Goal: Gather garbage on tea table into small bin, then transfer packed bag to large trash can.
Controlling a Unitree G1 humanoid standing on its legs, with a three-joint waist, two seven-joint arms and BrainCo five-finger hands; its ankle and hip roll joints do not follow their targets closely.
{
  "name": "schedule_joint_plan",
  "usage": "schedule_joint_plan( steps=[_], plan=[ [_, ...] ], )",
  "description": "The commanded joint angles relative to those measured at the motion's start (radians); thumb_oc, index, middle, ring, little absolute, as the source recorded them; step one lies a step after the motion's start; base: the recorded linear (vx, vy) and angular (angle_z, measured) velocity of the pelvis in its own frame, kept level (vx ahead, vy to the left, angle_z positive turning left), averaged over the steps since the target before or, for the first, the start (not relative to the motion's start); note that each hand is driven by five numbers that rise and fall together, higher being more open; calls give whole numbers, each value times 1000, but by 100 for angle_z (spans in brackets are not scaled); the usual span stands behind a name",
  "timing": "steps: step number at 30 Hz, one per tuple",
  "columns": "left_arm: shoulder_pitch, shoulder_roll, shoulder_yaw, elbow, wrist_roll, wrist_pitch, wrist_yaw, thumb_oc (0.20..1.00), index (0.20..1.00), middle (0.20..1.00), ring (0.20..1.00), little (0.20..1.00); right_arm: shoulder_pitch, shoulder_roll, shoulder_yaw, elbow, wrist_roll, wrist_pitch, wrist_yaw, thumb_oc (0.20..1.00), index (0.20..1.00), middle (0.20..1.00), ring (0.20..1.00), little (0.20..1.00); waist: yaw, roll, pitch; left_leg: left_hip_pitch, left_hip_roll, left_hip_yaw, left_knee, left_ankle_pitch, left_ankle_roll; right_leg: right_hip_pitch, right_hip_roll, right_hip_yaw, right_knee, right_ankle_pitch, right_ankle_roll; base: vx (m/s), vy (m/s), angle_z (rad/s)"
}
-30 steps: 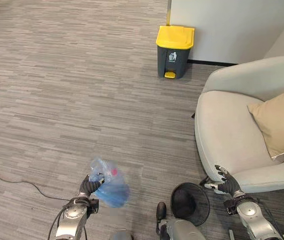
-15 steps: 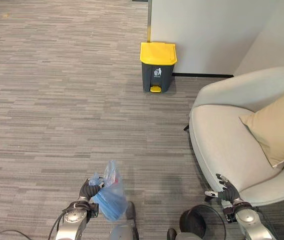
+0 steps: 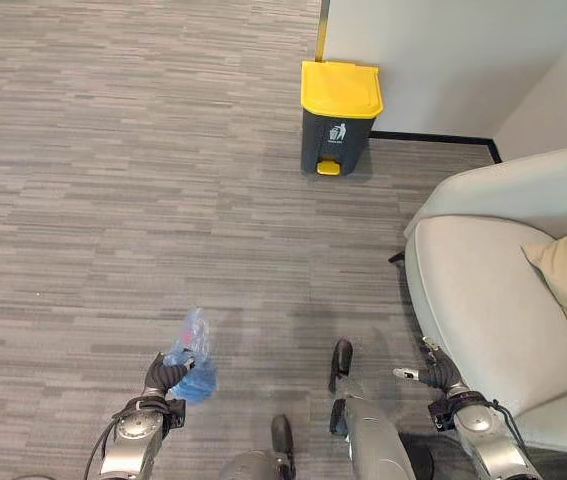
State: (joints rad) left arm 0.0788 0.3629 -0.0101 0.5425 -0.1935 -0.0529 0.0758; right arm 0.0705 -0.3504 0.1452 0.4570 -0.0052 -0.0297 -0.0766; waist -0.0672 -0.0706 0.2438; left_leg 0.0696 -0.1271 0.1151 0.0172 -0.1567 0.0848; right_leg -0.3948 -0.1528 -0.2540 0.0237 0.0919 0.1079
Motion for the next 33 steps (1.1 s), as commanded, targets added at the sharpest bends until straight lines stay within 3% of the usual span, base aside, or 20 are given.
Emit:
schedule_joint_plan(
  steps=[1,3,4,5,7,8,10,11,13,15,16,19,25,33],
  plan=[
    [29,57,-6,-95,4,-54,-8,200,200,200,200,200,-15,-37,-17,-7,15,-22,-5,1000,1000,1000,1000,1000,-15,-9,-56,73,100,-55,82,-103,-108,103,18,31,59,-26,28,591,-241,102],
    [42,44,-9,-100,4,-50,-10,200,200,200,200,200,-3,-47,-20,-9,16,-28,-9,1000,1000,1000,1000,1000,-20,15,-78,55,152,-59,213,-2,-167,142,55,28,74,-52,-8,537,-292,51],
    [42,43,-12,-103,-13,-51,-14,200,200,200,200,200,1,-62,-23,-2,26,-29,-13,1000,1000,1000,1000,1000,-24,13,-80,-18,184,-54,389,87,-180,189,85,38,70,-99,-50,515,-312,-4],
    [34,43,-15,-97,-16,-49,-14,200,200,200,200,200,0,-67,-28,3,29,-28,-15,1000,1000,1000,1000,1000,-24,3,-78,-48,187,-49,418,99,-169,207,84,43,65,-113,-58,545,-272,-15],
    [22,41,-28,-87,-16,-48,-15,200,200,200,200,200,-6,-77,-32,14,37,-26,-19,1000,1000,1000,1000,1000,-6,-23,-65,-163,169,-14,373,-1,-121,279,75,69,51,-153,-52,514,-95,-30],
    [22,47,-28,-89,-12,-47,-17,200,200,200,200,200,-6,-79,-38,18,36,-25,-24,1000,1000,1000,1000,1000,4,-29,-58,-229,150,-2,307,0,-119,307,69,77,36,-164,-45,533,22,-51],
    [32,48,-24,-96,-6,-46,-18,200,200,200,200,200,-3,-66,-43,35,35,-26,-37,1000,1000,1000,1000,1000,46,-10,-45,-343,147,4,130,184,-155,398,102,107,3,-193,-38,565,144,-65],
    [36,48,-23,-99,-5,-45,-17,200,200,200,200,200,-3,-64,-43,37,33,-24,-39,1000,1000,1000,1000,1000,56,-9,-44,-355,147,5,119,201,-156,414,105,116,2,-200,-37,637,279,-85],
    [63,42,-10,-111,-3,-45,-20,200,200,200,200,200,-6,-56,-36,30,10,-23,-30,1000,1000,1000,1000,1000,75,-8,-64,-321,133,-29,107,173,-135,450,91,141,26,-227,-21,473,270,-121],
    [63,43,-8,-106,-4,-44,-21,200,200,200,200,200,-17,-43,-33,31,5,-20,-24,1000,1000,1000,1000,1000,82,-16,-78,-299,126,-18,105,152,-119,447,70,159,55,-231,-7,336,219,-77],
    [55,54,-6,-103,2,-42,-17,200,200,200,200,200,-32,-36,-23,32,-3,-19,-20,1000,1000,1000,1000,1000,86,-25,-74,-267,116,1,111,123,-93,423,51,173,142,-224,12,278,213,-81],
    [39,73,-4,-102,3,-42,-10,200,200,200,200,200,-48,-19,-9,23,-6,-18,-14,1000,1000,1000,1000,1000,80,-21,-69,-215,112,27,100,86,-63,314,32,180,276,-166,36,240,173,-72],
    [32,67,-9,-90,-22,-51,-2,200,200,200,200,200,-59,-28,0,28,-5,-15,-12,1000,1000,1000,1000,1000,42,-1,-45,-134,103,13,92,52,-58,216,31,123,184,-133,29,170,20,-2],
    [59,50,-15,-84,-11,-46,-22,200,200,200,200,200,-35,-52,-9,25,-11,-15,-12,1000,1000,1000,1000,1000,49,-14,-96,-85,106,22,71,41,-79,341,50,117,42,-130,12,92,-95,50]
  ],
)
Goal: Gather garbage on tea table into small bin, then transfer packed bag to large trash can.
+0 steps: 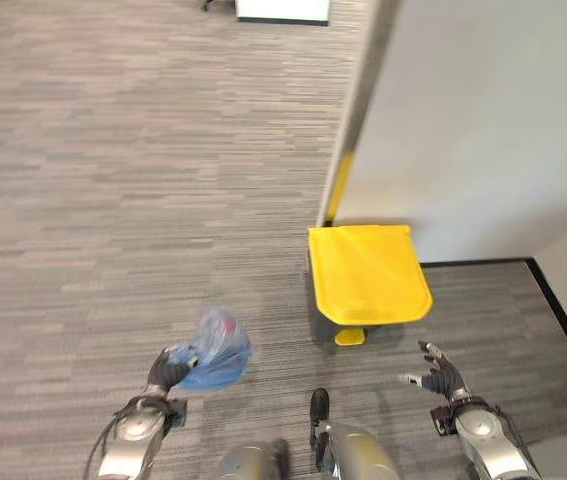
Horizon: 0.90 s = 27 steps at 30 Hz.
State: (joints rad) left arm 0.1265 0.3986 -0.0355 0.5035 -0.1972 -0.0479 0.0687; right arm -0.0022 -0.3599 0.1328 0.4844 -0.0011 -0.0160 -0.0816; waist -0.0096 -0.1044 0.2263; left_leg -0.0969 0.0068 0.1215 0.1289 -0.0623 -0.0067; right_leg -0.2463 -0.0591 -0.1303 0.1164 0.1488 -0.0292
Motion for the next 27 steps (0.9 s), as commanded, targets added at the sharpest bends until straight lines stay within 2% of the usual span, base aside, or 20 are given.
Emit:
schedule_joint_plan(
  steps=[1,7,12,14,16,17,18,19,20,21,23,25,26,27],
  plan=[
    [16,12,9,-47,-6,-48,-16,200,200,200,200,200,44,-44,1,-4,-15,-27,-7,1000,1000,1000,1000,1000,-9,20,-79,86,-23,15,-41,-50,7,203,-40,-9,-62,-187,146,59,-149,5],
    [38,-9,4,-45,-1,-38,-31,200,200,200,200,200,72,-53,-7,-3,-20,-24,3,1000,1000,1000,1000,1000,-16,21,-92,112,-9,15,-60,-38,-12,260,-20,-12,-134,-187,137,19,-80,-5],
    [50,-20,-1,-49,-2,-35,-31,200,200,200,200,200,77,-52,-2,0,-23,-24,1,1000,1000,1000,1000,1000,-17,21,-93,121,-3,24,-70,-36,-13,270,-15,-7,-151,-182,138,-4,-16,-24],
    [56,-20,-2,-50,-4,-37,-25,200,200,200,200,200,73,-51,8,3,-27,-24,1,1000,1000,1000,1000,1000,-9,21,-86,120,-8,12,-80,-36,-9,252,-13,2,-126,-185,141,-81,24,-36],
    [48,-9,2,-52,-11,-36,-16,200,200,200,200,200,58,-51,17,4,-36,-21,2,1000,1000,1000,1000,1000,-5,33,-66,108,-6,9,-89,-35,4,166,-22,-1,4,-199,151,-156,25,-80],
    [33,2,2,-47,-10,-37,-13,200,200,200,200,200,46,-46,22,9,-40,-20,5,1000,1000,1000,1000,1000,-12,40,-51,97,0,10,-82,-34,9,107,-19,25,105,-208,167,-78,-103,-93],
    [21,9,7,-41,-18,-40,-7,200,200,200,200,200,44,-44,24,11,-38,-18,7,1000,1000,1000,1000,1000,-11,46,-42,87,9,6,-69,-37,7,92,-36,48,120,-212,172,-19,-257,-59],
    [12,19,4,-41,-30,-41,1,200,200,200,200,200,38,-44,32,14,-37,-20,4,1000,1000,1000,1000,1000,-10,51,-35,83,30,4,-63,-36,-3,77,-63,55,114,-208,162,64,-317,-3],
    [12,21,1,-47,-34,-47,4,200,200,200,200,200,47,-43,26,5,-33,-16,6,1000,1000,1000,1000,1000,-14,38,-39,74,27,-16,-50,-35,-10,105,-61,84,73,-212,158,158,-416,7],
    [12,20,13,-43,-38,-47,5,200,200,200,200,200,40,-47,29,12,-31,-21,4,1000,1000,1000,1000,1000,-5,26,-52,75,43,-14,-38,-35,-27,123,-60,85,29,-204,157,157,-373,26],
    [13,8,12,-51,-49,-46,7,200,200,200,200,200,50,-60,24,9,-28,-22,0,1000,1000,1000,1000,1000,-4,15,-52,54,87,-10,-2,-15,-56,163,-41,62,-28,-201,141,117,-450,36],
    [1,-4,8,-39,-47,-43,6,200,200,200,200,200,59,-77,6,22,-20,-23,-11,1000,1000,1000,1000,1000,-15,12,-50,32,116,19,42,-7,-64,204,-35,1,-61,-212,122,57,-346,103],
    [-2,-10,9,-34,-46,-42,3,200,200,200,200,200,62,-82,-2,25,-13,-18,-10,1000,1000,1000,1000,1000,-15,12,-46,10,94,36,75,-8,-52,228,-30,-17,-82,-216,111,41,-199,129],
    [5,-12,11,-30,-35,-39,-2,200,200,200,200,200,78,-82,-14,28,-11,-14,-12,1000,1000,1000,1000,1000,-23,14,-48,2,70,87,70,-21,-36,246,-26,-36,-108,-218,110,52,-125,65]
  ],
)
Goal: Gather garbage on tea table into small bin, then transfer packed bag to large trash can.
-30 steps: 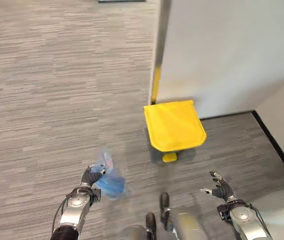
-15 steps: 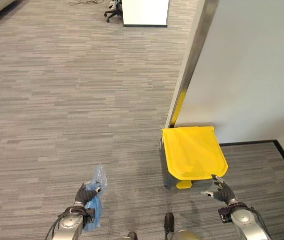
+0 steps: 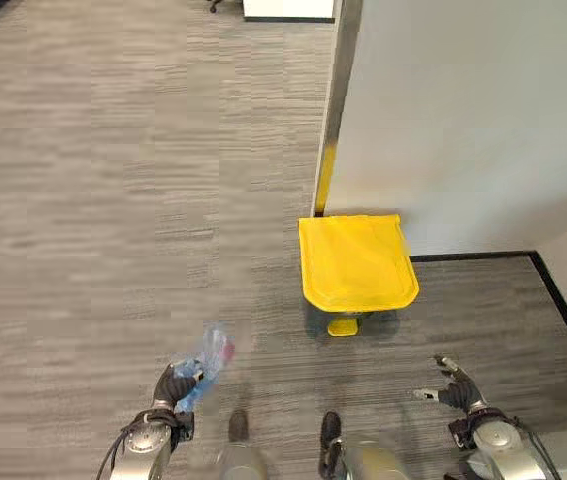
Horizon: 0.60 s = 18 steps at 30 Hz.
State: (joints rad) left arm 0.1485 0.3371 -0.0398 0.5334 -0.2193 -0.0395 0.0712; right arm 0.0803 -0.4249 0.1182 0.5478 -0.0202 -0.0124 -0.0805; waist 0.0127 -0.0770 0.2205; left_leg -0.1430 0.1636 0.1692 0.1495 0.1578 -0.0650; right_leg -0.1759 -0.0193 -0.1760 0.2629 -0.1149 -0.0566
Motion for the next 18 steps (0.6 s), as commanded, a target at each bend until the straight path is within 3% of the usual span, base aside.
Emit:
schedule_joint_plan(
  steps=[1,4,10,18],
  plan=[
    [-12,52,19,-58,-2,-44,-8,200,200,200,200,200,-4,-16,-1,-36,9,-18,-14,1000,1000,1000,1000,1000,-44,-9,-39,33,-106,51,45,-243,27,175,-61,13,-255,45,137,37,-44,51],
    [-3,52,21,-60,9,-44,-10,200,200,200,200,200,-8,-11,3,-37,7,-19,-15,1000,1000,1000,1000,1000,-39,-6,-42,47,-128,17,14,-248,27,175,-54,18,-253,42,141,83,48,12],
    [-3,56,21,-58,13,-44,-12,200,200,200,200,200,-10,4,2,-35,4,-17,-10,1000,1000,1000,1000,1000,-41,-3,-58,90,-149,12,-54,-247,36,176,-57,28,-239,37,151,71,65,-21],
    [-6,73,23,-71,8,-50,-3,200,200,200,200,200,-43,17,23,-29,-13,-10,-10,1000,1000,1000,1000,1000,-24,-3,-60,98,-183,-2,-36,-292,77,145,-77,98,-184,39,179,78,136,-26]
  ],
)
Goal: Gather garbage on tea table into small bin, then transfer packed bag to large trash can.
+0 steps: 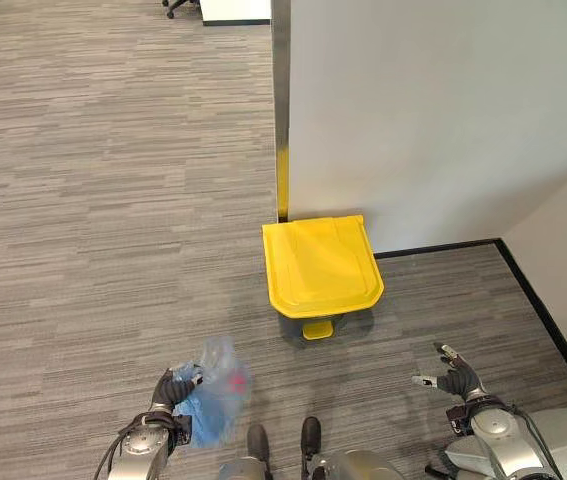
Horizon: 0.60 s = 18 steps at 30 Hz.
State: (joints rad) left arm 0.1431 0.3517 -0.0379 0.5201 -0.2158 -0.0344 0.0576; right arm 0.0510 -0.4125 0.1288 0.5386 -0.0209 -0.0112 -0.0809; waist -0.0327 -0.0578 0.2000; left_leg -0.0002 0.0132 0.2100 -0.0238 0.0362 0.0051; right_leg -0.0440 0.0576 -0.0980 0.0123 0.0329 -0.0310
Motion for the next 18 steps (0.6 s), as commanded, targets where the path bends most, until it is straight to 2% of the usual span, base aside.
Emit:
schedule_joint_plan(
  steps=[1,6,7,9,10,11,13,16,18],
  plan=[
    [-3,62,23,-56,5,-55,13,200,200,200,200,200,-21,6,14,-19,-12,-12,-10,1000,1000,1000,1000,1000,22,-23,-35,-48,-36,-44,141,-175,12,2,-156,25,82,-107,159,11,123,-17],
    [-6,76,30,-64,6,-51,17,200,200,200,200,200,-32,18,21,-25,-12,-14,-6,1000,1000,1000,1000,1000,30,-26,-16,-50,-47,-47,161,-200,40,-60,-165,36,216,-110,182,23,101,-20],
    [-8,80,38,-61,8,-49,21,200,200,200,200,200,-33,23,21,-30,-11,-13,-6,1000,1000,1000,1000,1000,31,-25,-2,-34,-52,-47,167,-214,51,-95,-174,33,307,-99,198,80,152,-13],
    [-8,78,45,-57,8,-50,24,200,200,200,200,200,-33,27,22,-32,-11,-13,-6,1000,1000,1000,1000,1000,29,-22,5,-9,-61,-46,157,-222,56,-156,-180,18,361,-57,200,169,115,-18],
    [-11,78,50,-49,3,-53,31,200,200,200,200,200,-37,20,15,-33,-8,-10,-9,1000,1000,1000,1000,1000,17,-17,12,46,-77,-58,132,-243,56,-228,-192,-25,292,-20,190,213,67,-17],
    [-11,77,50,-49,3,-53,31,200,200,200,200,200,-37,20,15,-33,-8,-10,-9,1000,1000,1000,1000,1000,15,-14,14,49,-75,-60,131,-244,56,-224,-191,-28,290,-21,190,253,52,-25],
    [-18,78,49,-44,2,-55,34,200,200,200,200,200,-38,16,12,-34,-6,-9,-12,1000,1000,1000,1000,1000,-1,-13,24,85,-88,-75,126,-265,53,-257,-192,-54,186,11,195,197,0,1],
    [-35,79,53,-35,2,-64,40,200,200,200,200,200,-36,10,5,-33,-2,-9,-17,1000,1000,1000,1000,1000,-20,-16,37,116,-100,-110,146,-300,39,-283,-186,-69,39,41,215,252,-46,23],
    [-47,75,52,-28,-1,-67,44,200,200,200,200,200,-32,7,1,-29,3,-10,-21,1000,1000,1000,1000,1000,-34,-19,39,127,-109,-137,166,-321,35,-304,-177,-43,21,57,221,238,-70,44]
  ],
)
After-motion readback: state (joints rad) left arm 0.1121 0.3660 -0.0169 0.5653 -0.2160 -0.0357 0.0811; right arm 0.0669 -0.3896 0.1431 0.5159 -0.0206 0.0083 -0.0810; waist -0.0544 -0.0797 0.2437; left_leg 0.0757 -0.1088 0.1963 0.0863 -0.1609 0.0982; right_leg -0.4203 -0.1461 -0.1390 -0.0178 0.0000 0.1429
